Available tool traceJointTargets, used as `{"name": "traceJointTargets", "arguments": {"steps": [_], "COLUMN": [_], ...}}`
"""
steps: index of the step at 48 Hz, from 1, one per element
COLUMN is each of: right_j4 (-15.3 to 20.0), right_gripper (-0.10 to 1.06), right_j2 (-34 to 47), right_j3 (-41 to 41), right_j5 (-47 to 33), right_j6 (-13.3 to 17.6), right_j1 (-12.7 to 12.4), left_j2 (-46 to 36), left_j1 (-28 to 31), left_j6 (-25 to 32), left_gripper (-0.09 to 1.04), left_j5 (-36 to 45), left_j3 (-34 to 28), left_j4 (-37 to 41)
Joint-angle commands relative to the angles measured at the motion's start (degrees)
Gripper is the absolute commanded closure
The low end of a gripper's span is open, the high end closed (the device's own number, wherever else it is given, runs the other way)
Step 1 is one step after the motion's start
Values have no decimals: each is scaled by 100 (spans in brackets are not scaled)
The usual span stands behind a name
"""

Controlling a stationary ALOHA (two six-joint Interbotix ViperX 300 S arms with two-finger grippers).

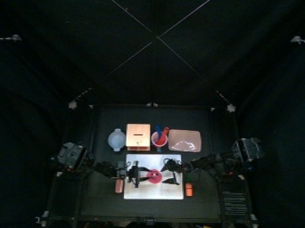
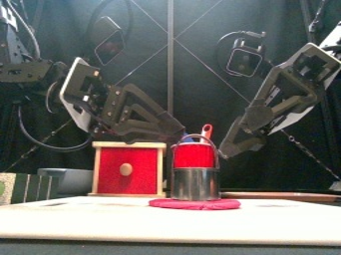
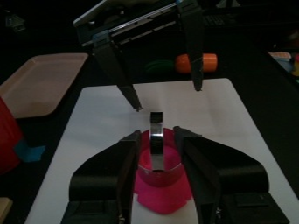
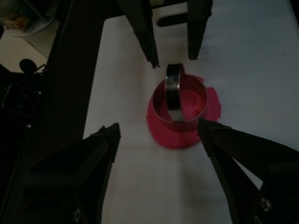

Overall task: Get the cutter from the drawer then cut the dough then place the extra dough in the bowl
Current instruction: Cut the dough

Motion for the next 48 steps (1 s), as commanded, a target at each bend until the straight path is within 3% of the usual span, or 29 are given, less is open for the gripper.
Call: {"name": "traceJointTargets", "arguments": {"steps": [1,20,32,39,48], "right_j4": [9,26,369,932,2373], "right_gripper": [-2,-2,-2,-2,-2], "right_j2": [-9,475,571,527,624], "right_j3": [-149,-343,-18,211,360], "right_j5": [-35,-62,-721,-993,-1696], "right_j6": [-9,-9,-105,-835,-2329], "right_j1": [-53,-149,-158,-220,-123], "left_j2": [-70,-18,0,0,-35], "left_j1": [-9,0,0,26,26], "left_j6": [9,0,0,18,26], "left_gripper": [20,20,21,21,21], "left_j5": [-9,290,360,369,369], "left_j3": [-62,-88,-62,-70,-88], "left_j4": [-44,-35,-44,-35,-26]}}
